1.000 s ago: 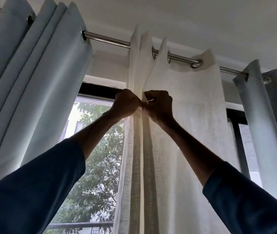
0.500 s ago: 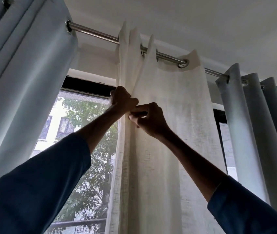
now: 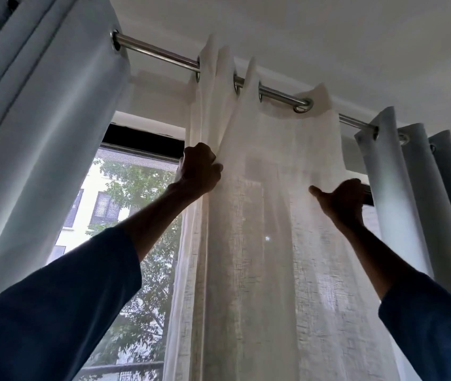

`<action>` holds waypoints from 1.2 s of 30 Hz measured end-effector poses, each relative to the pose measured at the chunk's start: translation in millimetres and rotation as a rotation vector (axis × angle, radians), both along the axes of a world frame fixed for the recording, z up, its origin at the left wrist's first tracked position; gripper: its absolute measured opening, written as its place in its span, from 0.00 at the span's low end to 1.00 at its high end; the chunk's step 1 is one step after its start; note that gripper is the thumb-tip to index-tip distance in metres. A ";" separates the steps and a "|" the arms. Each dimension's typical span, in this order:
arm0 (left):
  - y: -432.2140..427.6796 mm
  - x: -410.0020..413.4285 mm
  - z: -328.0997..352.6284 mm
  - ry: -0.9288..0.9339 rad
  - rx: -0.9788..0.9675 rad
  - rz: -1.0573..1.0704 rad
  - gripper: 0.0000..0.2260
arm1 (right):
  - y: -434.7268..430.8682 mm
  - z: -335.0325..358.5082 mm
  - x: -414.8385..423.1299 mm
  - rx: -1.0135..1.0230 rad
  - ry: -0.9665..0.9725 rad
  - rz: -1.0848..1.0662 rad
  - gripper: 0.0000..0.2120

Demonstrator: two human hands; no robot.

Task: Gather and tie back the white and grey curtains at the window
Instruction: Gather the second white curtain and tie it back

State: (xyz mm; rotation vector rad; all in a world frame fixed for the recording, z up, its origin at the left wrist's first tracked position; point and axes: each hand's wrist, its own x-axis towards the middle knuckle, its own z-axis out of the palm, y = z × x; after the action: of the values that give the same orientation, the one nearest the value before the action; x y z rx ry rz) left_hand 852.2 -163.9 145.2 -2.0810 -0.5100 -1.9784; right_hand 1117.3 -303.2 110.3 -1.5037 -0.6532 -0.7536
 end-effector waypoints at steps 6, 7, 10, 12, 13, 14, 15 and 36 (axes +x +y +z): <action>3.1 -2.1 -0.5 0.031 0.010 0.024 0.19 | 9.6 -1.0 -4.9 0.027 -0.369 -0.208 0.10; 4.0 -1.3 -1.5 0.030 0.006 0.019 0.17 | 12.1 -0.4 -16.2 0.013 -0.441 -0.269 0.08; 6.9 1.6 -3.6 0.016 -0.002 0.015 0.14 | 23.1 4.3 -53.4 -0.011 -0.572 -0.383 0.05; 8.8 2.8 -3.4 0.015 0.011 0.041 0.17 | 27.1 8.8 -81.7 -0.028 -0.596 -0.376 0.04; 7.9 2.6 -3.9 0.016 0.026 0.049 0.19 | 30.6 10.9 -96.3 -0.043 -0.621 -0.350 0.04; 7.7 2.3 -3.8 0.019 0.040 0.047 0.20 | 34.7 11.5 -112.2 -0.059 -0.657 -0.318 0.05; 7.2 1.4 -4.0 0.025 0.047 0.043 0.20 | 40.2 11.5 -129.1 -0.071 -0.698 -0.281 0.05; -9.1 0.7 -28.1 0.199 0.000 0.043 0.10 | 72.6 -38.8 -146.1 0.163 -0.510 0.343 0.12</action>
State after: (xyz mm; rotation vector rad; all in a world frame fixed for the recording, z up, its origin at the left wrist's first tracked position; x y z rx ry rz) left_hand 853.0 -172.9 117.2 -2.2164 -0.5101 -1.7239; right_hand 971.2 -230.6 71.4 -1.0124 -1.1682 -0.9023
